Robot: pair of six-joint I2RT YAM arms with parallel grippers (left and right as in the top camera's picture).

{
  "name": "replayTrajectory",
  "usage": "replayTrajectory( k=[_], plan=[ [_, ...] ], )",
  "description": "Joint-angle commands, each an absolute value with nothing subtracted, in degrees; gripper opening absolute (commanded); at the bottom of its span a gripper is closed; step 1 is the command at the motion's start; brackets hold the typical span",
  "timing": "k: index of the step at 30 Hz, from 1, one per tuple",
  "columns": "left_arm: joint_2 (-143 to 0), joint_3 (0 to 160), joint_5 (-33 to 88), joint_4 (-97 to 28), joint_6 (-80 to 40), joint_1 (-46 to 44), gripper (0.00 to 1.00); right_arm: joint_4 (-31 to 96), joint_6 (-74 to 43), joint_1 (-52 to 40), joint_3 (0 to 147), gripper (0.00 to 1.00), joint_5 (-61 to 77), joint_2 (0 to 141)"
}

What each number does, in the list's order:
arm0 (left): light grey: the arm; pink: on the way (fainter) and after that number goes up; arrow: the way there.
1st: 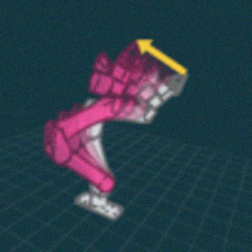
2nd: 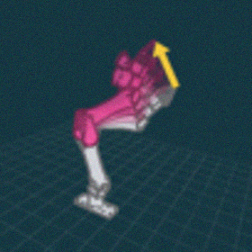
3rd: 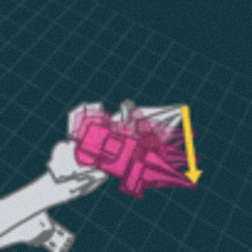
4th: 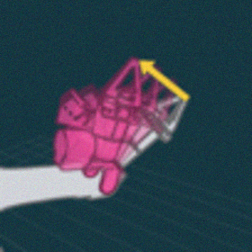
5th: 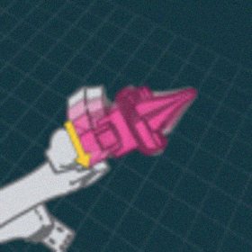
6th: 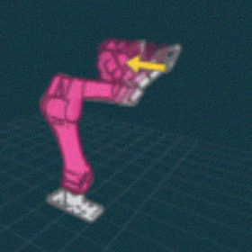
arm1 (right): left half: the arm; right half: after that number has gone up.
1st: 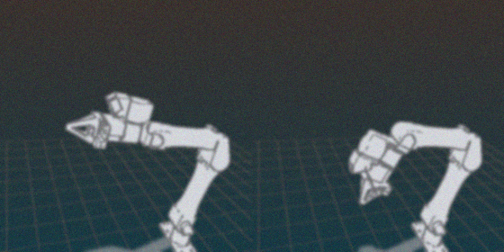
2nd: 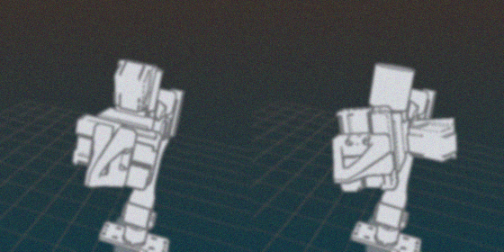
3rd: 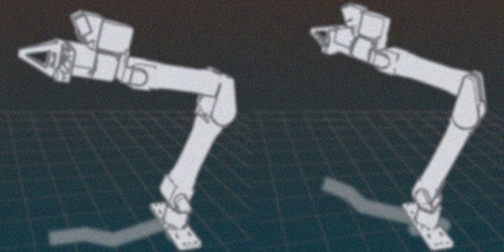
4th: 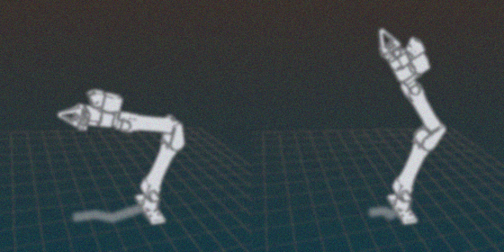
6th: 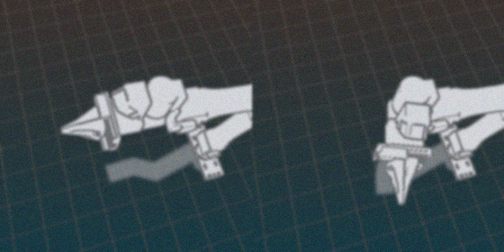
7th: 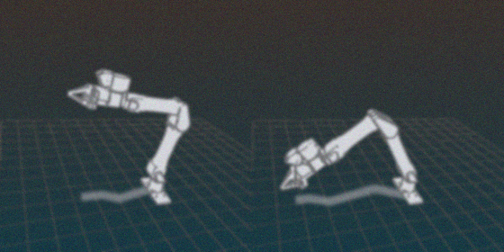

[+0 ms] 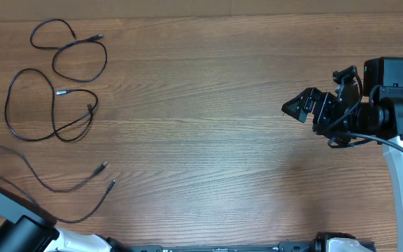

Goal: Untangle cables

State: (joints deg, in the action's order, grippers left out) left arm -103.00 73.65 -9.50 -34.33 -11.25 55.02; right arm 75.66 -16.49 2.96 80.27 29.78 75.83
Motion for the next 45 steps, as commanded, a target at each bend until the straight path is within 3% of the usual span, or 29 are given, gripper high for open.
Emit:
replayTrajectory(
  k=[1, 15, 20, 21, 22, 24, 27, 28, 30, 33, 36, 39, 42, 45],
  plan=[
    [-103.7, 74.1, -9.1, -33.5, -15.5, 57.6, 0.04, 75.6, -16.3, 3.1, 81.0, 1.00, 29.6, 76.0],
    [-103.7, 74.9, -0.5, -27.9, -14.3, 61.5, 0.04, 75.4, -16.5, 3.1, 81.0, 1.00, 29.6, 76.0],
    [-103.7, 82.3, 1.3, -31.2, -13.6, 61.5, 0.04, 75.9, -16.5, 3.1, 81.0, 1.00, 29.6, 76.0],
    [-103.7, 83.7, 1.2, -32.4, -13.1, 61.5, 0.07, 75.8, -16.5, 3.1, 81.0, 1.00, 29.6, 76.0],
    [-103.7, 84.5, 0.9, -33.2, -13.0, 61.5, 0.17, 75.7, -16.5, 3.1, 81.0, 1.00, 29.6, 76.0],
    [-103.7, 85.6, 0.6, -34.6, -13.0, 61.5, 0.46, 75.5, -16.5, 3.1, 81.0, 1.00, 29.6, 76.0],
    [-103.7, 85.8, -0.4, -36.1, -13.1, 61.5, 0.45, 75.4, -16.4, 3.1, 81.0, 1.00, 29.6, 76.0],
    [-103.7, 85.8, -1.3, -36.8, -13.1, 61.5, 0.49, 75.4, -16.4, 3.1, 81.0, 1.00, 29.6, 76.0],
    [-103.7, 85.8, -3.2, -38.0, -13.1, 61.5, 0.72, 75.6, -16.4, 3.1, 81.0, 1.00, 29.6, 76.0],
    [-103.7, 85.8, -4.3, -39.9, -13.1, 61.5, 0.75, 75.5, -16.4, 3.1, 81.0, 1.00, 29.6, 76.0],
    [-103.6, 85.8, -2.2, -41.5, -13.0, 61.5, 0.67, 75.3, -16.4, 3.1, 81.0, 1.00, 29.6, 76.0],
    [-103.4, 85.8, 7.2, -41.6, -13.1, 61.4, 0.44, 75.3, -16.3, 3.1, 81.0, 1.00, 29.6, 76.0],
    [-103.4, 85.8, 18.3, -40.9, -13.4, 61.1, 0.33, 75.4, -16.2, 3.1, 81.0, 1.00, 29.6, 76.0],
    [-103.4, 85.8, 20.6, -41.4, -14.2, 60.2, 0.04, 75.4, -16.2, 3.0, 81.0, 1.00, 29.6, 76.0]
  ],
)
